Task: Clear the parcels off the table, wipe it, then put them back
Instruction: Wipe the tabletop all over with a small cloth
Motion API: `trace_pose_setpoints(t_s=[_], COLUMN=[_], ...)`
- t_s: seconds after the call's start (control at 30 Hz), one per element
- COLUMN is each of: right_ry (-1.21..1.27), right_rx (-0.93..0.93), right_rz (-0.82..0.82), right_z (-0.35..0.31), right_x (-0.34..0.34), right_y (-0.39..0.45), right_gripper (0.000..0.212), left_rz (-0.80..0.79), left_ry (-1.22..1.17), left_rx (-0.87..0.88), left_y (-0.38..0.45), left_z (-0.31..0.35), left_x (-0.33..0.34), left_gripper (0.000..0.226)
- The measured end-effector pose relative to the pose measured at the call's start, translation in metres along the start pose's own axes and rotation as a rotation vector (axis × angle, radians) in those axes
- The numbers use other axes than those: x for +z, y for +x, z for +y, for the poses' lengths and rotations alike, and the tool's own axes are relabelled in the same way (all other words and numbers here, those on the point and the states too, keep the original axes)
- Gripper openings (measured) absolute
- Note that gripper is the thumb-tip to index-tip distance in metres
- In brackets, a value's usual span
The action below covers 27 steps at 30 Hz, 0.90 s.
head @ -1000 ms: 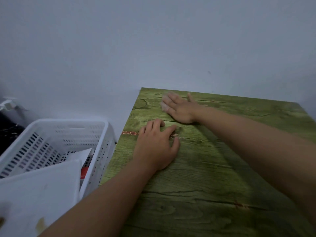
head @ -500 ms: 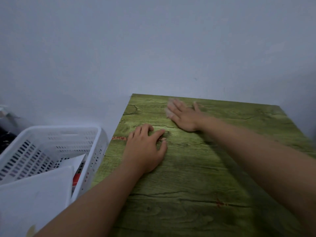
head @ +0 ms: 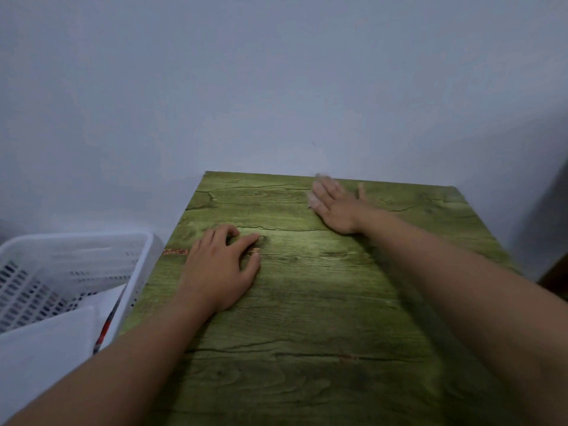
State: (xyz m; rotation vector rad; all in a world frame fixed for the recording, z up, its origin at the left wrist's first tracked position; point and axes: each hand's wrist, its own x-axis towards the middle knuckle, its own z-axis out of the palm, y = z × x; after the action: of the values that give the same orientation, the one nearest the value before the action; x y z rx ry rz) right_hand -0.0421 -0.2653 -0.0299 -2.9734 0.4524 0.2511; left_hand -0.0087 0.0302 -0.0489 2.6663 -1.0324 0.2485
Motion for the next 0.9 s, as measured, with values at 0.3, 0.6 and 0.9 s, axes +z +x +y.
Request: trace_pose_setpoints(t_s=[0.3, 0.6, 0.9], right_ry=[0.076, 0.191, 0.238], right_rx=[0.226, 0.643, 0.637], right_rz=[0.027, 0.033, 0.038], right_z=[0.084, 0.175, 0.149], right_x=[-0.002, -0.002, 0.001], right_y=[-0.02, -0.062, -0.079], right_gripper=[0.068, 0.069, 0.068], left_rz=[0.003, -0.011, -0.007], left_ry=[-0.006, 0.008, 0.01], left_rx=[0.005, -0.008, -0.016], left_y=[0.001, 0.003, 0.002], left_z=[-0.003, 0.002, 0.005], left_x=[0.001, 0.0, -0.003], left_gripper=[0.062, 0.063, 0.066])
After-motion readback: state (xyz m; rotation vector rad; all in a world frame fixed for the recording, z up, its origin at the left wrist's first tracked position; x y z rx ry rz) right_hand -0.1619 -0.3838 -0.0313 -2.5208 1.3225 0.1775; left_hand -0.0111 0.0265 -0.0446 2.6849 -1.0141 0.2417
